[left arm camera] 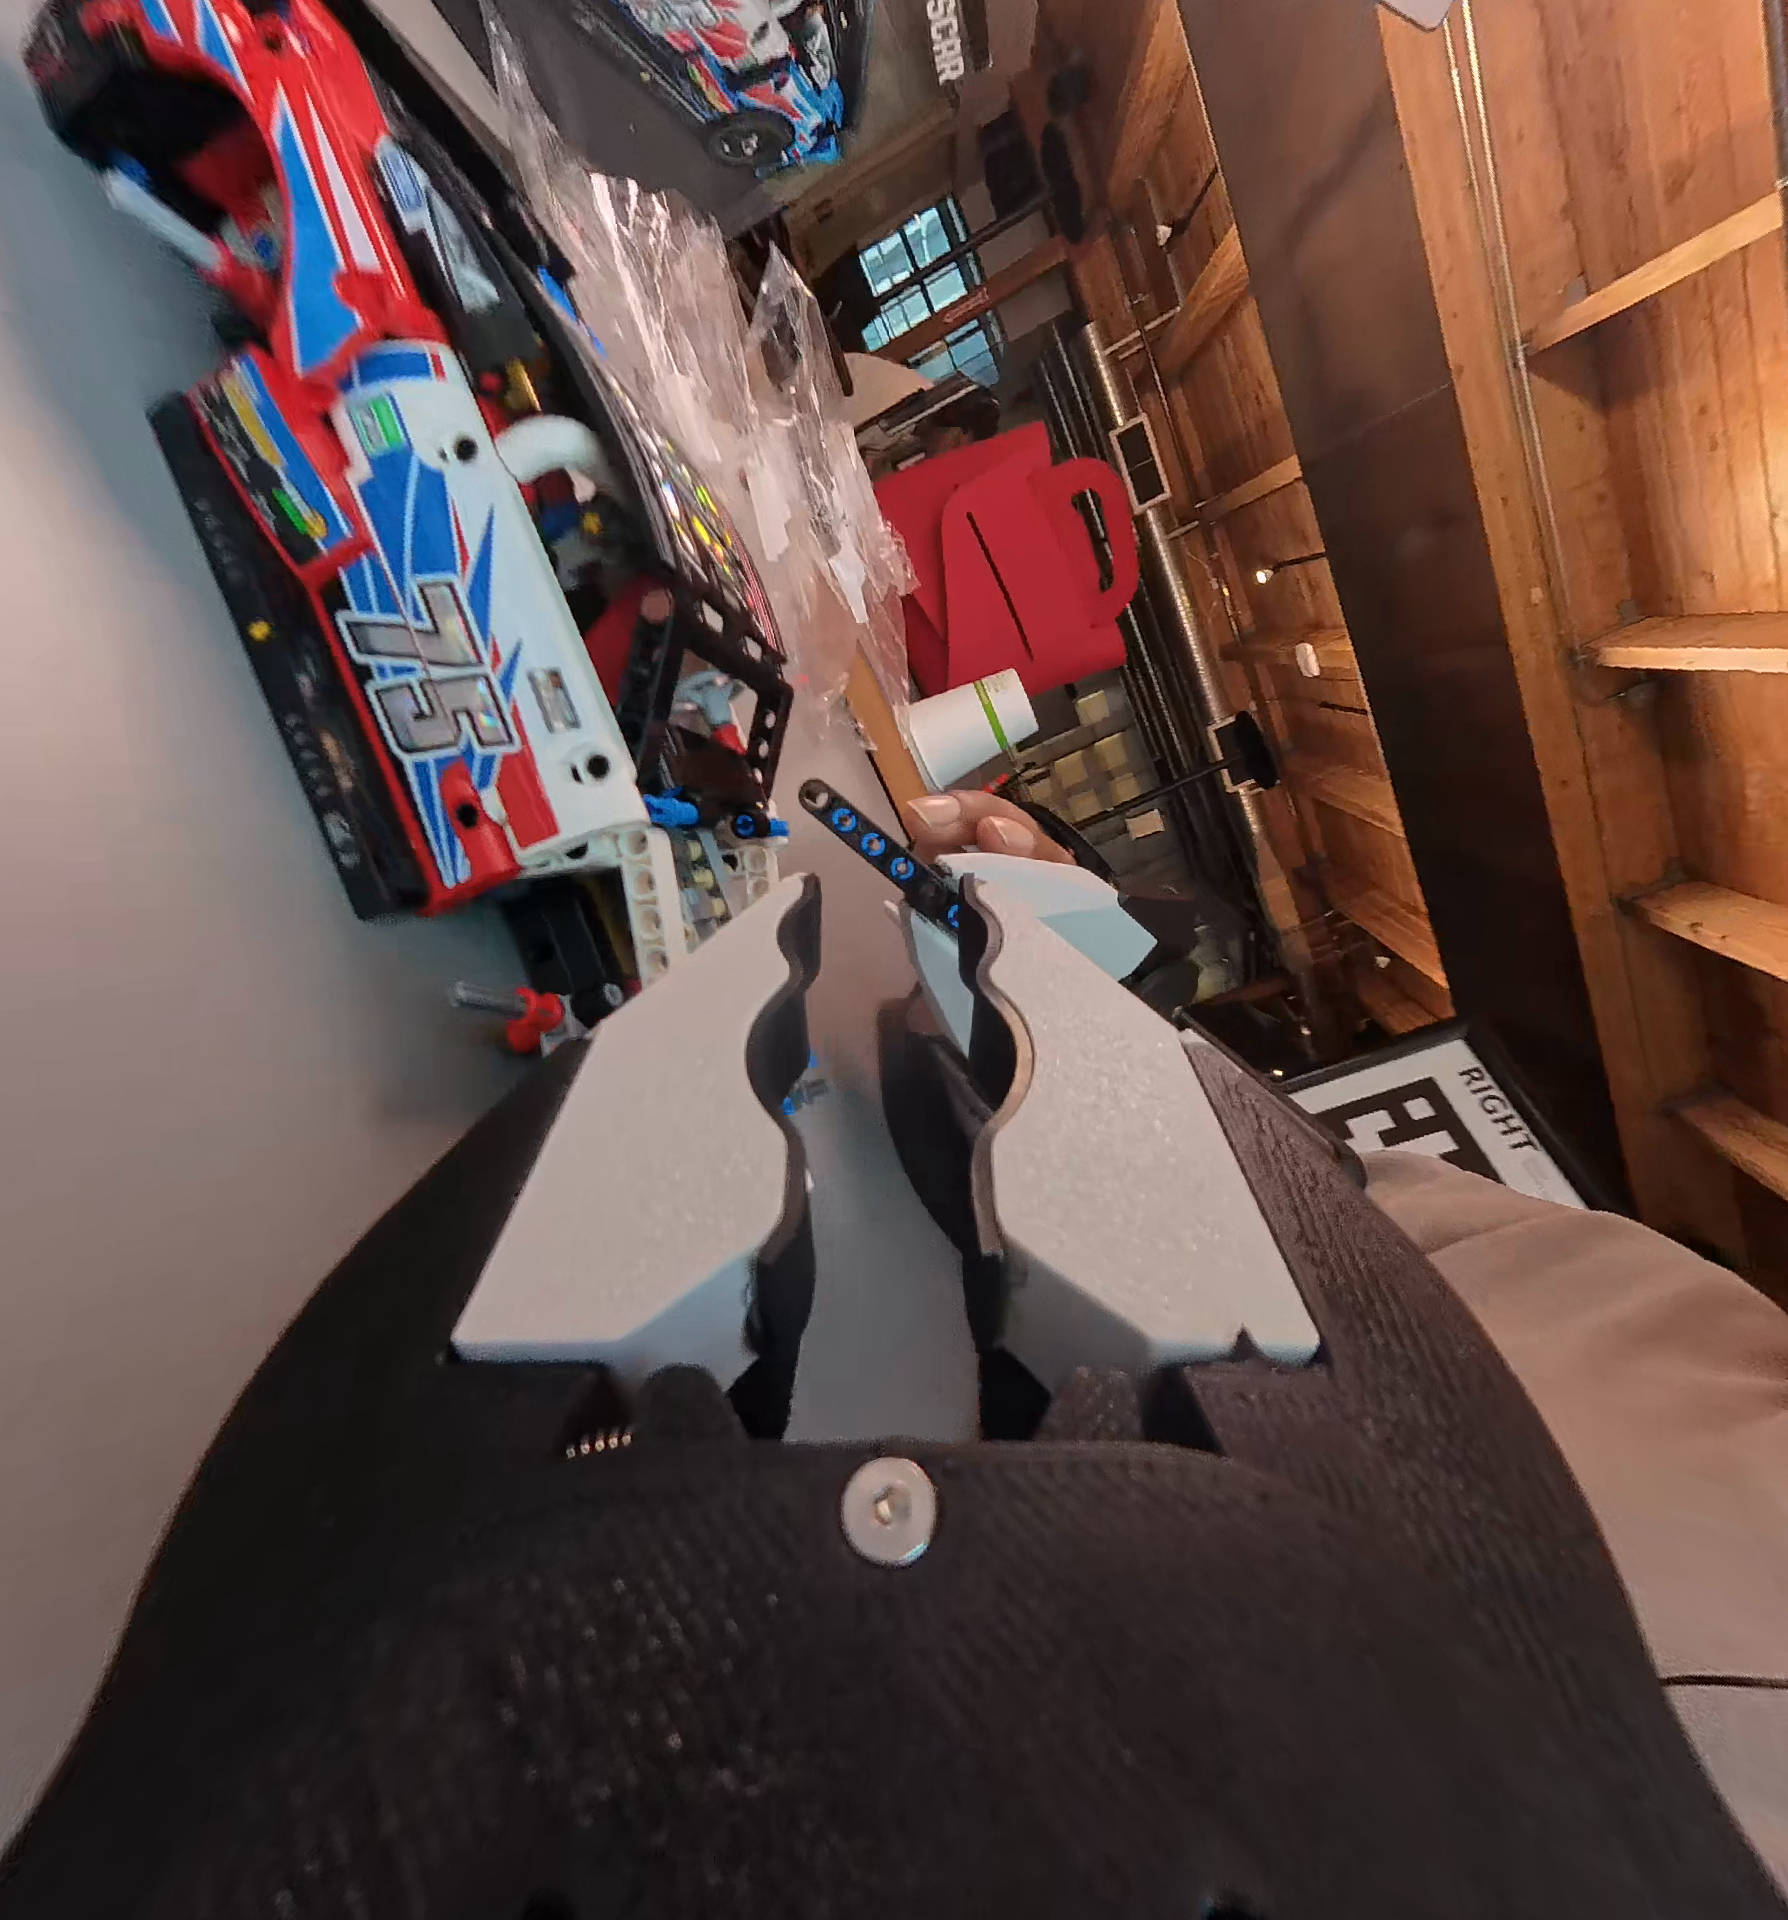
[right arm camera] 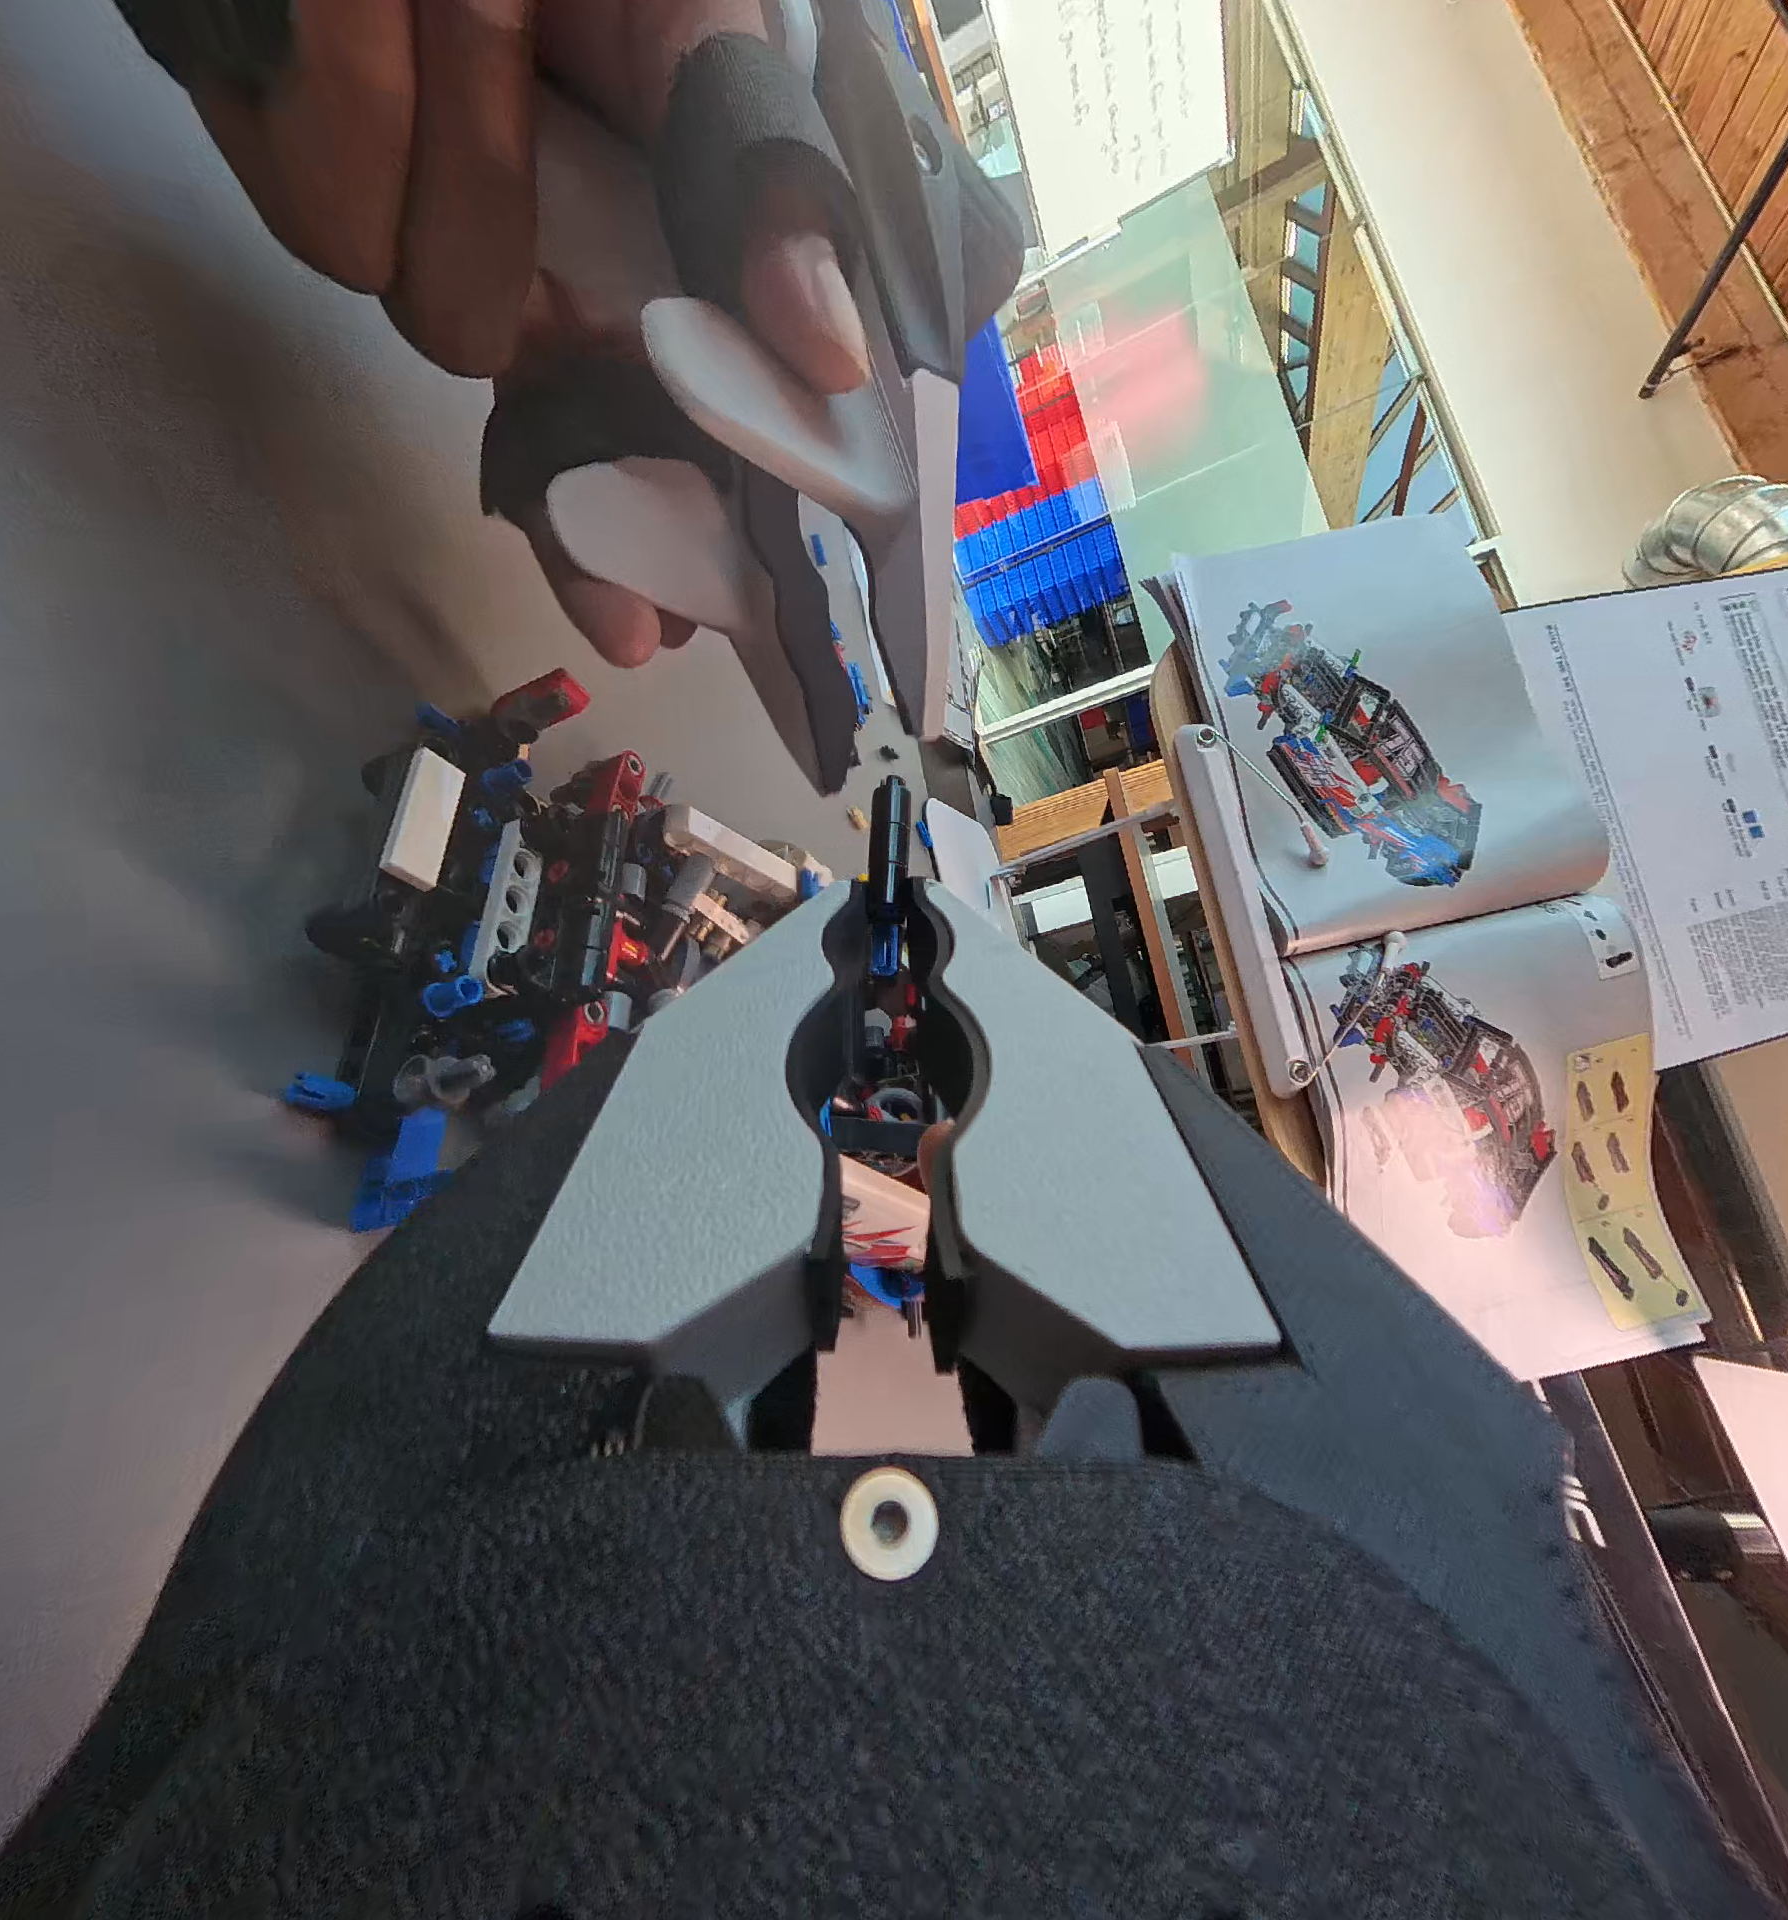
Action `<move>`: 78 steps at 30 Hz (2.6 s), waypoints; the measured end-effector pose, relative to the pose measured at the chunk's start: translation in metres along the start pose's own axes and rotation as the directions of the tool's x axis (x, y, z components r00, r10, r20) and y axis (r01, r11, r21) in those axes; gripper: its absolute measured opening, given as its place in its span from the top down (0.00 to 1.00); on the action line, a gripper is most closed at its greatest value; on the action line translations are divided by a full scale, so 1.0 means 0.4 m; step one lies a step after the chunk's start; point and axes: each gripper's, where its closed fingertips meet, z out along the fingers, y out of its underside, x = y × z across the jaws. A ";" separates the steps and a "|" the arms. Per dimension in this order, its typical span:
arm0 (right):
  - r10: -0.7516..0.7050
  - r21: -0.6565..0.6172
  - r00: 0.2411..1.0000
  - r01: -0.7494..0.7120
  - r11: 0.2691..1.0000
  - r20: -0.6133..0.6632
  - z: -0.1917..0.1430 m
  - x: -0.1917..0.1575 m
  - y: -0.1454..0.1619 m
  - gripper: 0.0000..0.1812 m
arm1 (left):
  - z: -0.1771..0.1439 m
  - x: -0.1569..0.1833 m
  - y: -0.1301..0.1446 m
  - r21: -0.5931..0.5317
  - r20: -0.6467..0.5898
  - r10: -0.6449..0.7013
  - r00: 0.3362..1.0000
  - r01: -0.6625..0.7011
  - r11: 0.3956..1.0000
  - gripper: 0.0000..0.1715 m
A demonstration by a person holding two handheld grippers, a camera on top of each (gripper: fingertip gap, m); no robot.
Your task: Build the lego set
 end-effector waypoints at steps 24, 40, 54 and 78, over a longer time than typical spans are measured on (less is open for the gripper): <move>-0.146 -0.110 0.988 0.151 0.982 0.051 0.020 -0.039 0.041 0.98 | -0.031 -0.102 0.001 -0.268 0.285 0.551 0.784 -0.486 0.832 0.84; -0.181 -0.145 0.979 0.193 0.970 0.094 0.032 -0.064 0.057 0.98 | 0.009 -0.090 0.056 -0.415 0.231 0.820 0.523 -0.710 0.570 0.86; -0.262 -0.122 0.965 0.263 0.957 0.024 0.023 -0.049 0.038 0.98 | 0.028 -0.030 0.050 -0.161 0.114 0.195 0.974 -0.176 0.971 0.89; -0.252 -0.160 0.968 0.248 0.955 -0.003 0.023 -0.039 0.040 0.98 | 0.060 -0.041 0.038 -0.280 0.189 0.347 0.919 -0.288 0.916 0.96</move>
